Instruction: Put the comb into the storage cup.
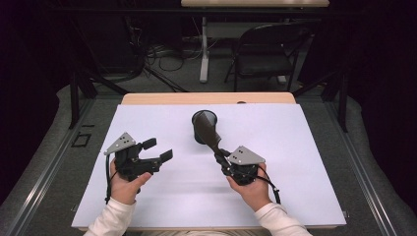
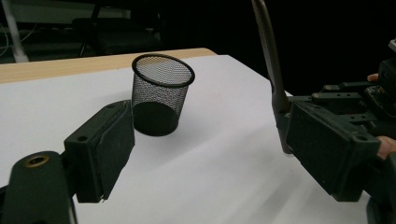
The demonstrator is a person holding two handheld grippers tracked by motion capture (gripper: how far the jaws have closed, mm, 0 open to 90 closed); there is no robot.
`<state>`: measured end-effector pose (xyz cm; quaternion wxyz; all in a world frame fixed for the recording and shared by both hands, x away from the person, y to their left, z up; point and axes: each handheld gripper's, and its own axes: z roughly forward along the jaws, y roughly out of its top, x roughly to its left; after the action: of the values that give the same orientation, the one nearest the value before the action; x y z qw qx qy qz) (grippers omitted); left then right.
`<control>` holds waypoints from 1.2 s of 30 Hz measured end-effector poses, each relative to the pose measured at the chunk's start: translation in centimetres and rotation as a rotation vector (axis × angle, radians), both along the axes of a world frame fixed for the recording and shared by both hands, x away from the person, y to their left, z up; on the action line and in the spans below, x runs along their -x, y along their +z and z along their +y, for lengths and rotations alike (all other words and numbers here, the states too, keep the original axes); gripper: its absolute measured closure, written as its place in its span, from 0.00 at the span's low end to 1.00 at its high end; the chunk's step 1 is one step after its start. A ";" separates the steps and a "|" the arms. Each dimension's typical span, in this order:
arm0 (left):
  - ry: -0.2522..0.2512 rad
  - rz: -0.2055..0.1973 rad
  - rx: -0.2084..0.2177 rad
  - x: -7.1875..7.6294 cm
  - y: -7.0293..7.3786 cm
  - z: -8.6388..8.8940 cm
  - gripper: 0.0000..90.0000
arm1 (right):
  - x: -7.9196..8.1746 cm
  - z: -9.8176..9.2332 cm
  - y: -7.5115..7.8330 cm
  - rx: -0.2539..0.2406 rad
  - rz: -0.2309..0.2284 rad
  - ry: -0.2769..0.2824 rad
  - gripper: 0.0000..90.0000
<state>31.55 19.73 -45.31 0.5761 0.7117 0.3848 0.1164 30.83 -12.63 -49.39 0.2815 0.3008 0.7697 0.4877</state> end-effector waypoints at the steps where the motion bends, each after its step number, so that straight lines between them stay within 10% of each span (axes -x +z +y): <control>1: -0.004 0.003 -0.001 -0.1 0.1 -0.1 0.17 | 0.0 0.0 0.0 -0.001 -0.002 -0.001 0.81; 36: -0.050 0.131 0.077 -1.6 2.0 -3.6 0.35 | 0.2 -0.1 -0.1 -0.012 -0.015 -0.008 0.81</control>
<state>33.18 16.11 -43.28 0.5795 0.7045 0.4077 0.0402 30.66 -12.74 -49.51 0.2875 0.3020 0.7633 0.4935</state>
